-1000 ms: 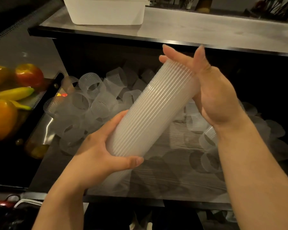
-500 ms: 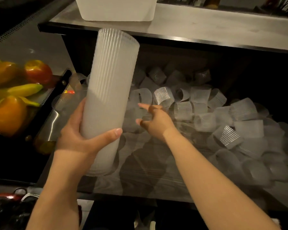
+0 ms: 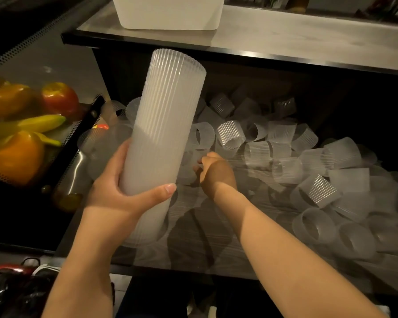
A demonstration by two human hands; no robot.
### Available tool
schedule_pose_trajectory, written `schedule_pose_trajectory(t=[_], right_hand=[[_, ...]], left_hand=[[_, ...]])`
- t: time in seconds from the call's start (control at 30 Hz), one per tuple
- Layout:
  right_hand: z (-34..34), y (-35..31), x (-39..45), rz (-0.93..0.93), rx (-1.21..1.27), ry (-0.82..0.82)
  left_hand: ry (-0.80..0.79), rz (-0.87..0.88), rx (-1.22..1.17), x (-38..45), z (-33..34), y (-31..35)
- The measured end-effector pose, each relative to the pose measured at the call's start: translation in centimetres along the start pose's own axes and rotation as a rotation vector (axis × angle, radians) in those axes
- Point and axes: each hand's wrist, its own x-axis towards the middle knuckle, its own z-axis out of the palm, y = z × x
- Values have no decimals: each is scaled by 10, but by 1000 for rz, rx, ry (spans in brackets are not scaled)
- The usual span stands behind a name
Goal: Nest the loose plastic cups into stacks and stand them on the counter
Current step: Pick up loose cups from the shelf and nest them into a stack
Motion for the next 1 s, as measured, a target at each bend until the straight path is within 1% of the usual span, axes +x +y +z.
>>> schedule_pose_trajectory(t=[0.07,0.13,0.17,0.27,0.3,0.37,0.47,0.53,0.6,0.7,0.77,0.83,0.93,1.0], right_hand=[[-3,6,2,-13,-45,84],[-7,13,2,6,15,149],[-11,15,0,39,124,201],[-31,27,-9,126,659,423],[-41,37,-12,135,715,476],[-72,51,-21,156,783,526],[-127,54,-35,166,982,605],[-159,47,-44,151,1207,616],[-184,40,-50,119,1371,545],[-201,42,-47,58,1387,283],[-201,44,-45,31,1305,88],[-200,42,-46,18,1191,-54],[-199,38,-46,9,1063,-164],[-199,36,-43,-2,977,-189]], left_hand=[[-15,-5,4,0,2,-1],[-39,-15,13,0,4,-2],[-57,-16,14,0,4,-3],[-116,-24,21,0,2,-3],[-133,-27,27,0,1,-4],[-161,-31,43,0,0,-5],[-220,-52,75,0,0,-6],[-277,-66,91,-1,2,-4],[-340,-68,105,-1,5,0],[-405,-53,131,-2,8,7],[-425,-52,140,-2,8,8],[-440,-52,136,-2,8,8],[-475,-37,149,-3,6,8],[-487,-32,159,-4,5,6]])
